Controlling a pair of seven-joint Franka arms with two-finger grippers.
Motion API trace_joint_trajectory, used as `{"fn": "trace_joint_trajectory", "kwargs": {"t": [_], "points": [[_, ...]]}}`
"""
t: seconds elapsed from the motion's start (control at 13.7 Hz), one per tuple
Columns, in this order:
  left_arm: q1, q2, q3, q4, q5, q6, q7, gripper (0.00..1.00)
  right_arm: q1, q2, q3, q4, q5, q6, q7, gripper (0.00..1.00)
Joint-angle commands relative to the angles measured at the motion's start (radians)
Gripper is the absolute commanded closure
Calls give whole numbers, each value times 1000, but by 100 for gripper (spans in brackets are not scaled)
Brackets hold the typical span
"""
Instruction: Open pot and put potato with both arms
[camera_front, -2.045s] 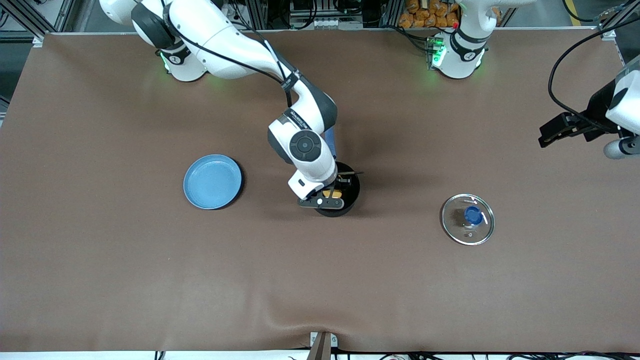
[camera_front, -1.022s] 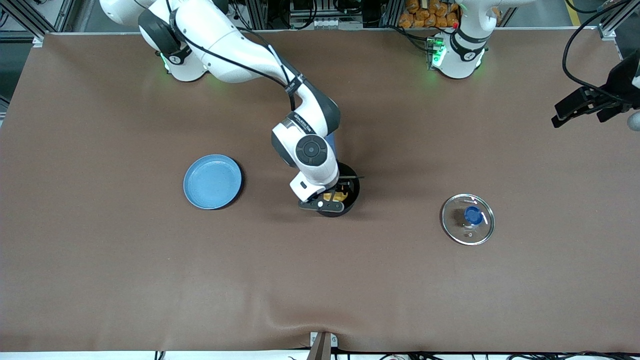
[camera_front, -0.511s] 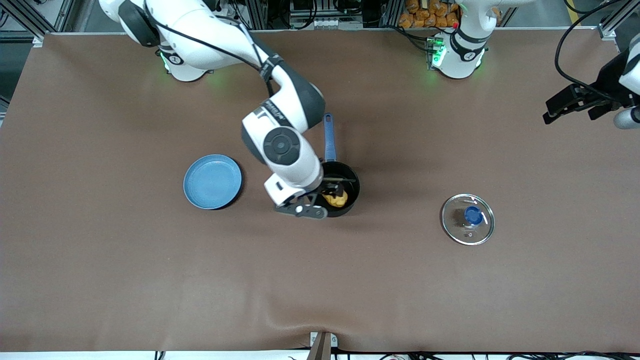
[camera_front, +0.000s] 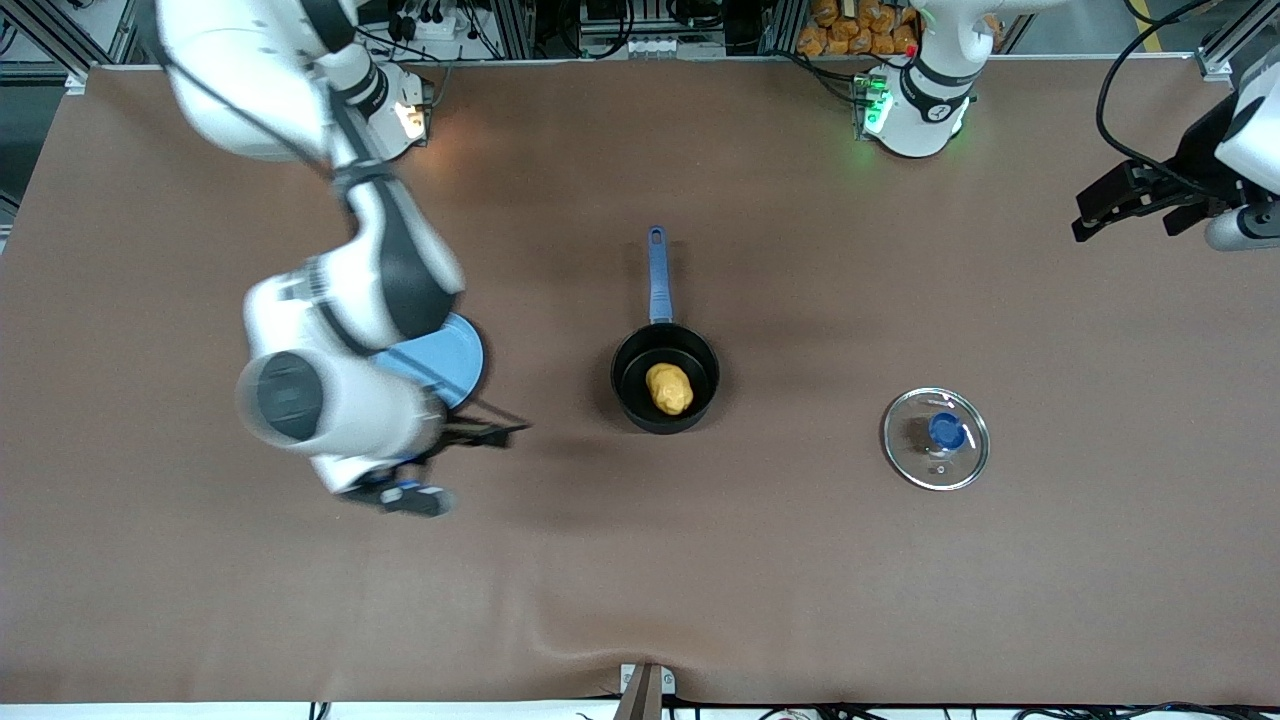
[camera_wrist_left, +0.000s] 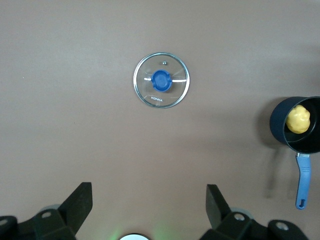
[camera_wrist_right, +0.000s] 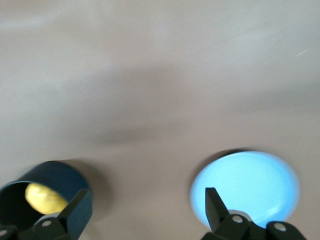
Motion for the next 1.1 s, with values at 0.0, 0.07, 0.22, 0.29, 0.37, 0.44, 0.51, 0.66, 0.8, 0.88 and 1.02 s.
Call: {"fn": "trace_joint_trajectory", "kwargs": {"t": [0.0,0.07,0.22,0.29,0.37,0.44,0.51,0.66,0.8,0.88,1.02], "points": [[8,-10,-3,-9,-14,-11,36,0,-152,-57,68,-9,14,-73,-124,0],[8,-10,-3,-7,-12,-11,37,0,-186,-93,82,-12,4,-90,-126,0],[5,-10,-4,-7,-2,-9,45,0,-206,-150,85,-15,-88,-116,-143,0],[3,-9,-4,-6,-1,-9,40,0,-207,-175,88,-15,-128,-157,-147,0],[3,-7,-4,2,-1,-9,39,0,-209,-221,84,-20,-151,-177,-153,0],[3,0,-7,8,0,-11,39,0,-209,-270,82,-35,-177,-182,-155,0],[5,-1,-7,8,-1,-11,39,0,-210,-326,81,-72,-183,-189,-155,0],[5,-1,-7,8,-1,-11,39,0,-252,-486,82,-231,-184,-188,-153,0],[3,-1,-7,8,-1,-11,36,0,-261,-644,81,-409,-184,-147,-155,0],[2,-1,-7,8,-1,-11,34,0,-260,-708,81,-487,-184,-128,-153,0],[2,-1,-7,8,-1,-11,33,0,-263,-822,79,-647,-191,-87,-155,0]]}}
